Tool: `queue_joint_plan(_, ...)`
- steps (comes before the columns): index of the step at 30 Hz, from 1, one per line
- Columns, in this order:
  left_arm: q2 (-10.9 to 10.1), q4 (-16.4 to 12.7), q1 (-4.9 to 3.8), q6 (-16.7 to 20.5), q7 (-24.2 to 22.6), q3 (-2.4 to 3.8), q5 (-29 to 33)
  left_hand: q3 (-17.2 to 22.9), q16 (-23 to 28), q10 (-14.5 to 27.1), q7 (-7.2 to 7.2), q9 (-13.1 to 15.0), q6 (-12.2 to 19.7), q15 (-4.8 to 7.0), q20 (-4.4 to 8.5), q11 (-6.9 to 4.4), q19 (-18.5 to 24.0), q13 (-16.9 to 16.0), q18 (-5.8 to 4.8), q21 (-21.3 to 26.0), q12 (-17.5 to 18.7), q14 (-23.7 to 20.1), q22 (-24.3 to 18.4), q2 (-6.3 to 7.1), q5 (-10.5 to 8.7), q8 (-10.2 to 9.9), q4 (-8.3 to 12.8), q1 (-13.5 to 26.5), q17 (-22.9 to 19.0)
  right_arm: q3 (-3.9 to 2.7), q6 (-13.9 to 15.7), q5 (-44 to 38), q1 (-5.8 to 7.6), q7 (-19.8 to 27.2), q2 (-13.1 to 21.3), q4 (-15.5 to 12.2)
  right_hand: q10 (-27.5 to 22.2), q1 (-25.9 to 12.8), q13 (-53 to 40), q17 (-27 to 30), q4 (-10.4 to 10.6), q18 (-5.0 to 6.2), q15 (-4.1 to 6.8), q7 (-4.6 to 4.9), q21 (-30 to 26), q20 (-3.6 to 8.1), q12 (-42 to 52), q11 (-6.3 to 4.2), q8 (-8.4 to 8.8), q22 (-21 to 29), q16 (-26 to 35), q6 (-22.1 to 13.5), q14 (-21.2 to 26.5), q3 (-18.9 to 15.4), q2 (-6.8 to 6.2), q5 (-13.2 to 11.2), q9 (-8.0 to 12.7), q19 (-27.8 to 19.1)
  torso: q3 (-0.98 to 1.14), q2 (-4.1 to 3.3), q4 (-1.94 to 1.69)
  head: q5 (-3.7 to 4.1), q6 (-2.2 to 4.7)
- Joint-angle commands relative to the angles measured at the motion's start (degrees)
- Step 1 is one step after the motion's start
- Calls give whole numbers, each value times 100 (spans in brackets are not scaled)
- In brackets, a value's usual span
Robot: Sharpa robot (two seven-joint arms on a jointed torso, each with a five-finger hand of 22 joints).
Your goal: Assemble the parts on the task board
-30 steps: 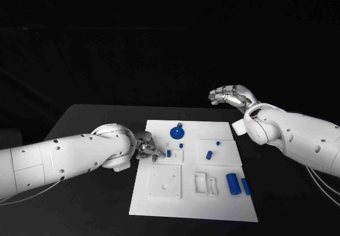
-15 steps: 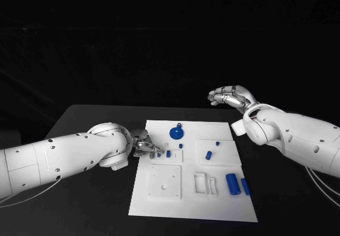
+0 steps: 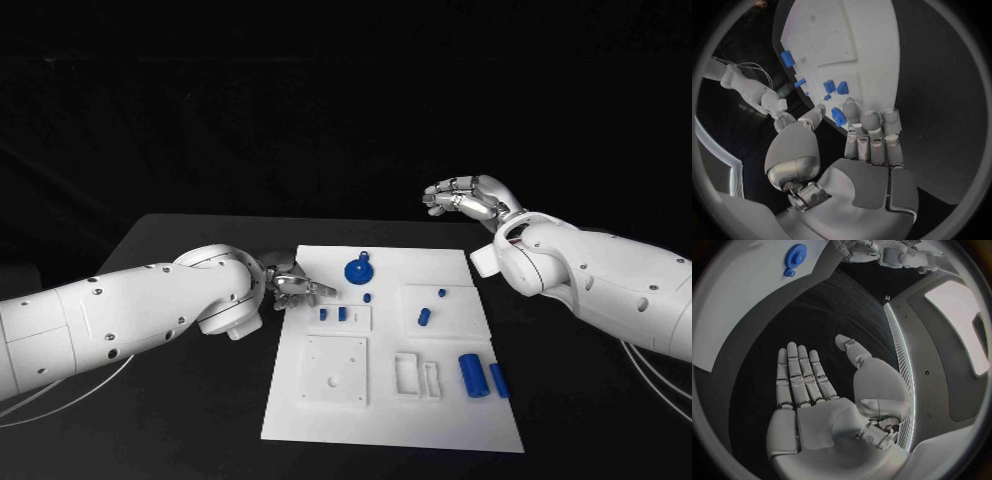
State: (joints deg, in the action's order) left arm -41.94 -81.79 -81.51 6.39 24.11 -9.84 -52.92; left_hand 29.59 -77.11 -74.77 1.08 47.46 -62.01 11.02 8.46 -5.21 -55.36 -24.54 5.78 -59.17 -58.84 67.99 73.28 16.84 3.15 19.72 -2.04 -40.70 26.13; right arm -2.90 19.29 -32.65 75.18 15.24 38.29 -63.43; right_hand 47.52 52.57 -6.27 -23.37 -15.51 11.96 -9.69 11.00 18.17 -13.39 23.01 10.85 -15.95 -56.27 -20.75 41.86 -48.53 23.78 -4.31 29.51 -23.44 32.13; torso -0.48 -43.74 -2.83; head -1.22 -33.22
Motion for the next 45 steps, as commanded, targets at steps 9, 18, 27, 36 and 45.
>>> queue_joint_plan(9, 190, 103, -2, 1089, -2255, 6, 443, 428, 1369, 1557, 594, -403, 762, -1036, -209, 778, 1345, 862, -417, 1103, 1668, -1413, -283, -700, 736, -500, 1627, -2375, -657, -3, -74, 1, -3, 40, -17, 43, 26, -57, 12, 10, 3, 39, -38, 234, -26, -21, 24, 27, -28, -9, 8, -34, 15, -39, 4, 37, 8, -18, 3, 0, 4, 27, 45)
queue_joint_plan(18, 510, 305, 0, 1135, -2765, 1, -885, 1037, 1296, 1531, 616, -722, 713, -1055, -232, 1072, 1206, 1568, -370, 1141, 3076, -1255, -164, -583, 641, -603, 1863, -3109, -632, -3, -80, 8, -3, 39, -41, 71, 26, -57, 15, 11, 3, 41, -38, 235, -26, -22, 25, 27, -28, -10, 7, -35, 15, -39, 7, 38, 9, -19, 5, -5, 13, 48, 64)
queue_joint_plan(27, 896, 576, 3, 883, -2826, -6, -2102, 892, 1124, 1405, 637, -904, 740, -1045, -219, 1086, 971, 1730, -281, 1071, 3551, -1049, -76, -459, 198, -690, 1807, -2949, -557, -3, -91, 8, -6, 43, -76, 77, 27, -58, 18, 13, 4, 42, -37, 235, -25, -23, 26, 27, -28, -10, 6, -36, 15, -39, 10, 39, 10, -19, 2, -6, 13, 67, 75)
queue_joint_plan(36, 1202, 913, 76, 603, -2886, -8, -2924, 868, 989, 1407, 638, -1023, 685, -1052, -213, 1111, 751, 1852, -187, 976, 3963, -844, 3, -465, 160, -707, 1764, -2897, -510, -3, -98, 8, -12, 43, -98, 76, 27, -57, 21, 15, 3, 44, -37, 236, -25, -24, 28, 28, -29, -11, 5, -36, 15, -39, 13, 41, 11, -19, -1, -14, 28, 85, 82)
queue_joint_plan(45, 1363, 1139, 173, 374, -2765, -5, -2982, 857, 987, 1462, 662, -1102, 724, -1103, -268, 1163, 738, 1948, -141, 992, 4227, -844, 32, -427, 116, -749, 1716, -2843, -516, -3, -101, 8, -12, 44, -112, 61, 27, -58, 25, 16, 3, 45, -37, 236, -25, -25, 29, 28, -29, -12, 4, -37, 15, -40, 14, 42, 12, -20, -4, -21, 37, 99, 74)
